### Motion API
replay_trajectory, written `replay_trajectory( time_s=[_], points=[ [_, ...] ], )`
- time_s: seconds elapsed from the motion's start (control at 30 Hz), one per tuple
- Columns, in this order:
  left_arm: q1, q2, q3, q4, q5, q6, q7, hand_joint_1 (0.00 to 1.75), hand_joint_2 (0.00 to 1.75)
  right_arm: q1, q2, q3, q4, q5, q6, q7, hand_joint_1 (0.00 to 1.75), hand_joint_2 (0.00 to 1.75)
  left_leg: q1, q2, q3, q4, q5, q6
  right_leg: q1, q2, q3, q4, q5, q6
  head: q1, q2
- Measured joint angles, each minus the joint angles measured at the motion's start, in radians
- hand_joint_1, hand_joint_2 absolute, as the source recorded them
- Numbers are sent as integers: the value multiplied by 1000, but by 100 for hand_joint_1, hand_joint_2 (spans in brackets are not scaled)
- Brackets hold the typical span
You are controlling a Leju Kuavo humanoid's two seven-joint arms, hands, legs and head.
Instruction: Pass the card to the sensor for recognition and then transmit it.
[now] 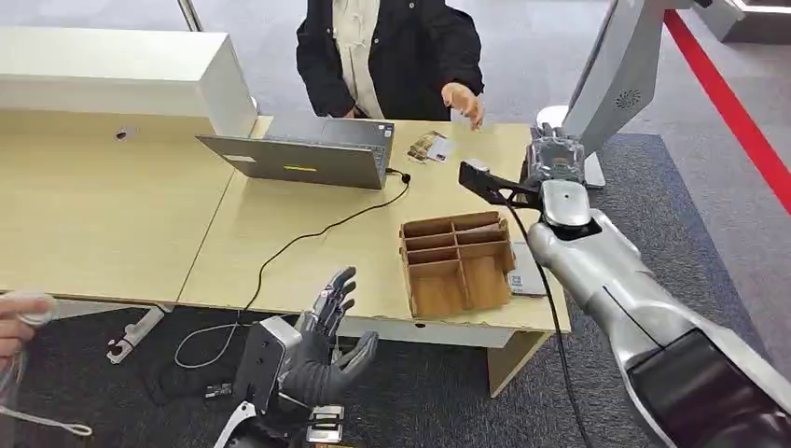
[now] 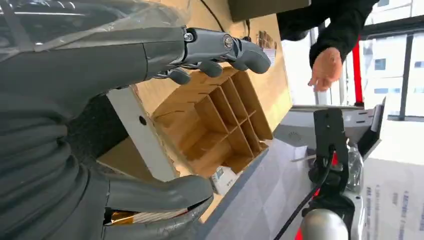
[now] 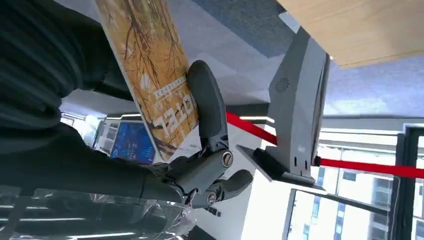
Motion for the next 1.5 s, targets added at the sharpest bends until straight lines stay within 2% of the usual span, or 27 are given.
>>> replay_trajectory(
  time_s=[0.17,0.27,0.53,0.8,1.17,1.2,1.4,1.43,1.47,1.5],
  points=[
    [-2,-5,0,8,-5,-15,-5,0,175,-34,-1,0,-28,33,-15,30,175,175,0,0,0,0,0,0,0,0,0,0,0,0,0,0],
    [-2,-5,0,11,-5,-18,-9,0,175,-67,15,-1,-46,31,-40,32,175,175,0,0,0,0,0,0,0,0,0,0,0,0,-1,0],
    [-4,-8,0,25,6,-23,-25,0,175,-156,107,-8,-56,-2,-100,-7,175,175,1,0,0,0,1,-1,1,0,0,1,0,0,0,0],
    [-6,-8,0,35,24,-1,-39,0,175,-192,177,-10,-42,-13,-106,-22,175,175,1,1,0,0,1,-1,1,0,0,1,0,0,0,0],
    [-5,-8,0,50,47,6,-64,0,175,-187,194,-9,4,-29,-111,-27,171,175,1,0,0,0,1,-1,0,0,0,1,0,0,0,0],
    [-5,-8,0,50,47,6,-65,0,175,-186,194,-9,8,-29,-111,-27,175,175,1,0,0,0,1,-1,0,0,0,1,0,0,0,0],
    [-4,-8,0,53,50,13,-68,0,175,-183,199,-9,27,-32,-108,-26,162,175,1,0,0,0,1,-1,1,0,0,1,0,0,0,0],
    [-4,-8,0,53,50,13,-68,0,175,-182,200,-9,30,-32,-107,-22,157,175,1,0,0,0,1,-1,1,0,0,1,0,0,0,0],
    [-3,-8,0,53,50,13,-69,0,175,-181,200,-9,33,-35,-107,-21,127,175,1,0,0,0,1,-1,1,0,0,1,0,0,0,0],
    [-3,-8,0,54,51,13,-69,0,175,-180,201,-9,34,-35,-107,-21,0,175,1,0,0,0,1,-1,1,0,0,1,0,0,0,0]
  ],
)
